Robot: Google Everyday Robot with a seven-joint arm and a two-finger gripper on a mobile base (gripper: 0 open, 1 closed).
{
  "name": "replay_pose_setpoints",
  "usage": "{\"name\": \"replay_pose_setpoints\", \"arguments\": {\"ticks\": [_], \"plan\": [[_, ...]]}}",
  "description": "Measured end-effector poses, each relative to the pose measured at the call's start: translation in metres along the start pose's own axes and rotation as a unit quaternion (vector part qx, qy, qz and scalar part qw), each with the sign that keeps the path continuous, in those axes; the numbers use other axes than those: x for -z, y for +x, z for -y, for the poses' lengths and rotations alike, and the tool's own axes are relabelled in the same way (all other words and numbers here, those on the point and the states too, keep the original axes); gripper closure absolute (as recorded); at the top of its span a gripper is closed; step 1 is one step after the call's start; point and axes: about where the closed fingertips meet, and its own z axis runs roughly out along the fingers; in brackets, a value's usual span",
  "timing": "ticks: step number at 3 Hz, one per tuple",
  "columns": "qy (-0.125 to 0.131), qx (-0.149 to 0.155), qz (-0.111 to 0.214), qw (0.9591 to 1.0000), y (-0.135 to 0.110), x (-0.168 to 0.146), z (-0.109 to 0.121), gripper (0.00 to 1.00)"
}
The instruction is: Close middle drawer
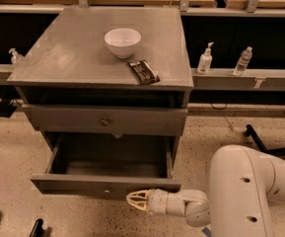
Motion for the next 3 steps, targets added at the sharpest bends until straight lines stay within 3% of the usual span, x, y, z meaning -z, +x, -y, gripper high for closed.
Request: {"name": "replay_pose_setpoints", "arguments": {"ticks": [1, 2, 3], "plan": [[-0.007, 0.015, 0.005, 0.9998, -0.004, -0.002, 0.009, 1.00], [-0.010, 0.026, 0.006, 0.9996, 0.002, -0.005, 0.036, 1.00], [-0.010, 0.026, 0.006, 0.9996, 0.001, -0.003, 0.033, 1.00]]}}
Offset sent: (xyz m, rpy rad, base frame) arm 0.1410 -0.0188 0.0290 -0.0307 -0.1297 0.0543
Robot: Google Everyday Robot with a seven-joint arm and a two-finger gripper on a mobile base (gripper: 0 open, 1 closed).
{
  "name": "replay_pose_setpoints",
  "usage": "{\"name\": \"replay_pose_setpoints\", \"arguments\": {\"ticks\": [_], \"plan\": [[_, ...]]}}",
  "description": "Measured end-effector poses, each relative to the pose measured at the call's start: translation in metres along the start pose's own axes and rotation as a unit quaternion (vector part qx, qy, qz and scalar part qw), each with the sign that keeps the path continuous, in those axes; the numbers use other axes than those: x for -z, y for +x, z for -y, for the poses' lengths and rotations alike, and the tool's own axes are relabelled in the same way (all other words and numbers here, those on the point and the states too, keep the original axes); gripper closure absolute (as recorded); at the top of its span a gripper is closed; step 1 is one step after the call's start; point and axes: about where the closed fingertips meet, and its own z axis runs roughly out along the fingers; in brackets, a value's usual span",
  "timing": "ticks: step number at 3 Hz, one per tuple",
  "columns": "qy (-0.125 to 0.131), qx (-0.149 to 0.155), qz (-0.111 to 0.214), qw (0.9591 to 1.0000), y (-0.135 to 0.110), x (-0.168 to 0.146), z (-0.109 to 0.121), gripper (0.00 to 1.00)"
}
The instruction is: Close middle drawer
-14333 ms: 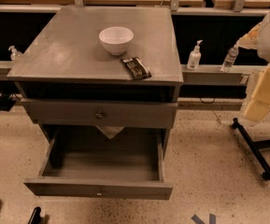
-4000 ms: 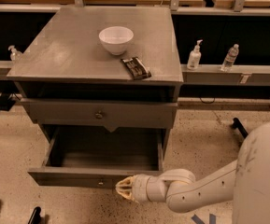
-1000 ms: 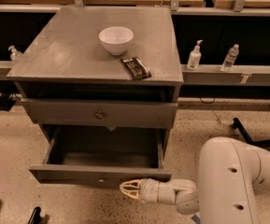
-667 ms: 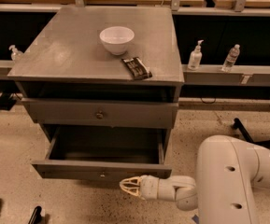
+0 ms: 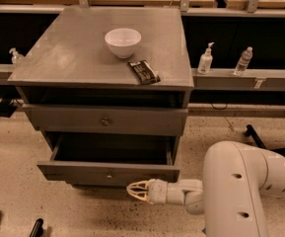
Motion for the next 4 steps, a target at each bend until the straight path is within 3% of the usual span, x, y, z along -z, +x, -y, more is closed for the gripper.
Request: {"name": "replay_pose_setpoints", "arguments": {"ticks": [1, 2, 3, 4], "plan": [[0.013, 0.009, -0.002, 0.9999, 0.013, 0.002, 0.040, 1.00], [0.014, 0.010, -0.003, 0.9998, 0.014, 0.003, 0.042, 1.00], [0.035, 0.017, -0.004, 0.9993, 0.021, 0.004, 0.078, 1.00], [0.035, 0.017, -0.004, 0.9993, 0.021, 0.004, 0.078, 1.00]]}}
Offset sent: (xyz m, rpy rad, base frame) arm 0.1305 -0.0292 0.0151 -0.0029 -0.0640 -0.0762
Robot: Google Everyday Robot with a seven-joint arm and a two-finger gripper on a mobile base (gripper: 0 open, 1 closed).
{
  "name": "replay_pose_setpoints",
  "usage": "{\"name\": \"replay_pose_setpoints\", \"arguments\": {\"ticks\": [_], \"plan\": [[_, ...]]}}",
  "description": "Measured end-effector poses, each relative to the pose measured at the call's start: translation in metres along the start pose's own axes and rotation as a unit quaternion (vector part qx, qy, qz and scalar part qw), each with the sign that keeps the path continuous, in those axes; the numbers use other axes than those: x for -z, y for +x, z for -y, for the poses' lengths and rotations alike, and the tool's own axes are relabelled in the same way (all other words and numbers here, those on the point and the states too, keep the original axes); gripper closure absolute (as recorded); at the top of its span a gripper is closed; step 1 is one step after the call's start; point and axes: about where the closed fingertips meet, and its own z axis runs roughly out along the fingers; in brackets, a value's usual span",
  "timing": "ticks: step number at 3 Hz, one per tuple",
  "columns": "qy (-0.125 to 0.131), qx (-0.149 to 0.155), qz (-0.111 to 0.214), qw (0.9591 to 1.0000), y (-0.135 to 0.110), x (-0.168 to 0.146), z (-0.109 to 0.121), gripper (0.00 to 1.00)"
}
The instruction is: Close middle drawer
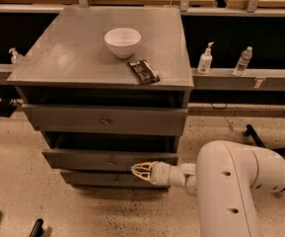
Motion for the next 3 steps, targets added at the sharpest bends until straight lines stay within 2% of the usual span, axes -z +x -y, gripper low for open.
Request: {"name": "replay_pose_setpoints", "arguments": {"ticks": [1, 2, 3], "plan": [[0.006, 0.024, 0.004, 0.9997, 0.002, -0.007, 0.012, 1.00], [0.006, 0.036, 0.007, 0.9993, 0.003, -0.010, 0.017, 1.00], [0.011, 0.053, 0.011, 0.9985, 0.005, -0.014, 0.033, 1.00]]}}
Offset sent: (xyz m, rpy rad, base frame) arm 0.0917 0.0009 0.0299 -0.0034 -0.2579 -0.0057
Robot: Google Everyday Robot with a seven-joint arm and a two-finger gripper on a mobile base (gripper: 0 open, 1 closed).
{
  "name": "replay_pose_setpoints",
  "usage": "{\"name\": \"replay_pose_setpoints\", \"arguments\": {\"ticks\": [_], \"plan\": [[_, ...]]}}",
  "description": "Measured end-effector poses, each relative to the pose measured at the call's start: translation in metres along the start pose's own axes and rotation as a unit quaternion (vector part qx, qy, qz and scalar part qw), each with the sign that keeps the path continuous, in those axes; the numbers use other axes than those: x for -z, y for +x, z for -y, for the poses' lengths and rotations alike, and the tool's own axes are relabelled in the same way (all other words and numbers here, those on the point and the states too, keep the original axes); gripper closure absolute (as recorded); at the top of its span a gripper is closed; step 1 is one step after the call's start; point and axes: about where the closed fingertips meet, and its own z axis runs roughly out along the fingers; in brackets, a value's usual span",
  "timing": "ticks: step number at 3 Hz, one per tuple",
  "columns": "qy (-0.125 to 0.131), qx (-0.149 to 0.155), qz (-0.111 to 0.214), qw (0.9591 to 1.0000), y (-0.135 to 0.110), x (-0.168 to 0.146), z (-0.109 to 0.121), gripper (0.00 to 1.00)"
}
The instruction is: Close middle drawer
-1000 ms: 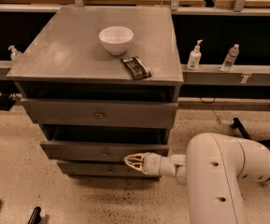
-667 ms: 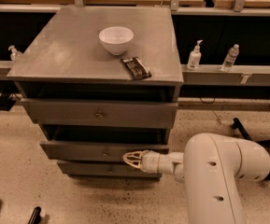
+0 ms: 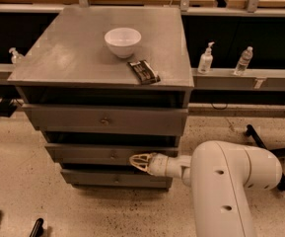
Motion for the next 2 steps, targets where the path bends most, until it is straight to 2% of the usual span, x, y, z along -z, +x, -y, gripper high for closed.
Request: {"name": "replay_pose_setpoints", "arguments": {"ticks": [1, 2], "plan": [[0.000, 0.000, 0.000, 1.0000, -0.001, 0.001, -0.002, 1.00], [0.004, 0.021, 0.011, 0.9997, 0.005, -0.009, 0.021, 1.00]]}}
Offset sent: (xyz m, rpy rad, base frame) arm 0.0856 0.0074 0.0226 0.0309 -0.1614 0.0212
